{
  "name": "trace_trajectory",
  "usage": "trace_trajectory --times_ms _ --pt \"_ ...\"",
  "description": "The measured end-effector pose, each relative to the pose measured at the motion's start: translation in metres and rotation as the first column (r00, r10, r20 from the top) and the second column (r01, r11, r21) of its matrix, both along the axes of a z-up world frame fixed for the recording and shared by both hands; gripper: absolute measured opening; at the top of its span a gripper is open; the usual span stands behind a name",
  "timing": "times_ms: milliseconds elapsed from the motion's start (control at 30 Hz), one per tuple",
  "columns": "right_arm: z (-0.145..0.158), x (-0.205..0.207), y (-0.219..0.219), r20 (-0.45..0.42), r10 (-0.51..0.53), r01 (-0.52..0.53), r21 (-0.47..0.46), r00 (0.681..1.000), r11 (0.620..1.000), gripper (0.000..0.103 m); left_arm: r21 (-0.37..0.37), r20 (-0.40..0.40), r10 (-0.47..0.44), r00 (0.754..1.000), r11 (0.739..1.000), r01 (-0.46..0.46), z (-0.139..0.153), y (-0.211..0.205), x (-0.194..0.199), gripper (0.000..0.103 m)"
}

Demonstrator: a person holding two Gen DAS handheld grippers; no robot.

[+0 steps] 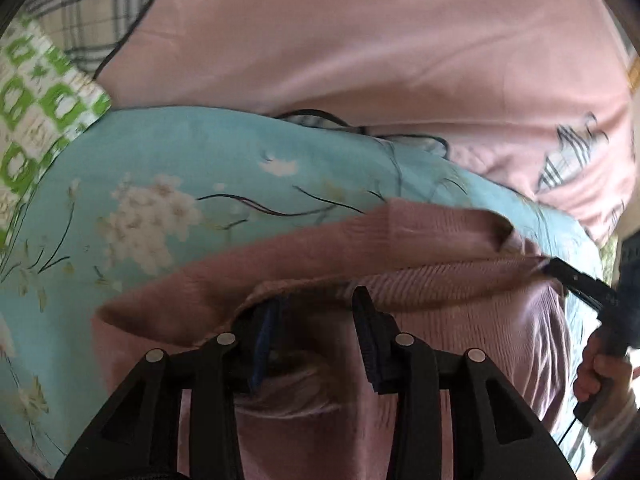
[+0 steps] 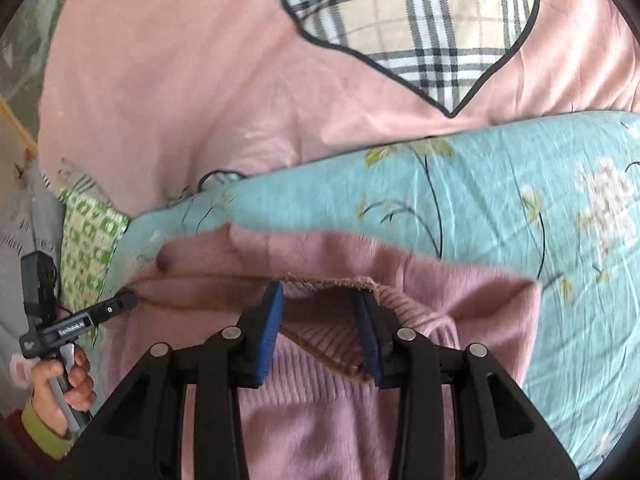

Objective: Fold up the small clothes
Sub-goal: 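Fold the hem toward the collar with both grippers and release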

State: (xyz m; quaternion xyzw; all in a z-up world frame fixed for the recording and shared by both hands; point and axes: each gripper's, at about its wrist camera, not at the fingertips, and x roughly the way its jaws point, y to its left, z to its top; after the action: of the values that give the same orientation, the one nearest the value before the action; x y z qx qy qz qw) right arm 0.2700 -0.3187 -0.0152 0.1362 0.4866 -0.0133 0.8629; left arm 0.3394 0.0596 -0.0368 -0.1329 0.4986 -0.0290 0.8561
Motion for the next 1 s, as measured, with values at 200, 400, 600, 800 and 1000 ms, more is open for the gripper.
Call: trace_trajectory --times_ms 200,400,600,800,1000 --pt "0.022 -0.005 -0.015 0.078 -0.086 0.086 0.010 0.993 0.996 0.048 -0.026 0.067 0.013 0.998 1.000 -0.011 0.028 0.016 -0.026 0.057" --pt "0.035 -0.026 -0.010 0.080 -0.048 0.042 0.073 0.996 0.996 0.049 -0.041 0.062 -0.073 0.995 0.996 0.075 0.036 0.006 -0.064 0.061" --pt "0.009 -0.043 0.022 -0.033 0.048 -0.048 0.000 0.998 0.999 0.051 0.053 -0.018 -0.110 0.994 0.992 0.111 0.014 -0.028 -0.080 0.072" --pt "0.002 -0.037 0.032 -0.057 0.036 -0.045 -0.161 0.998 0.986 0.051 0.090 -0.060 -0.067 0.996 0.993 0.072 -0.010 -0.033 -0.061 0.072" --pt "-0.025 -0.019 0.034 -0.152 0.069 -0.093 -0.163 0.986 0.982 0.048 0.104 -0.070 -0.066 0.995 0.992 0.074 -0.027 -0.044 -0.040 0.042"
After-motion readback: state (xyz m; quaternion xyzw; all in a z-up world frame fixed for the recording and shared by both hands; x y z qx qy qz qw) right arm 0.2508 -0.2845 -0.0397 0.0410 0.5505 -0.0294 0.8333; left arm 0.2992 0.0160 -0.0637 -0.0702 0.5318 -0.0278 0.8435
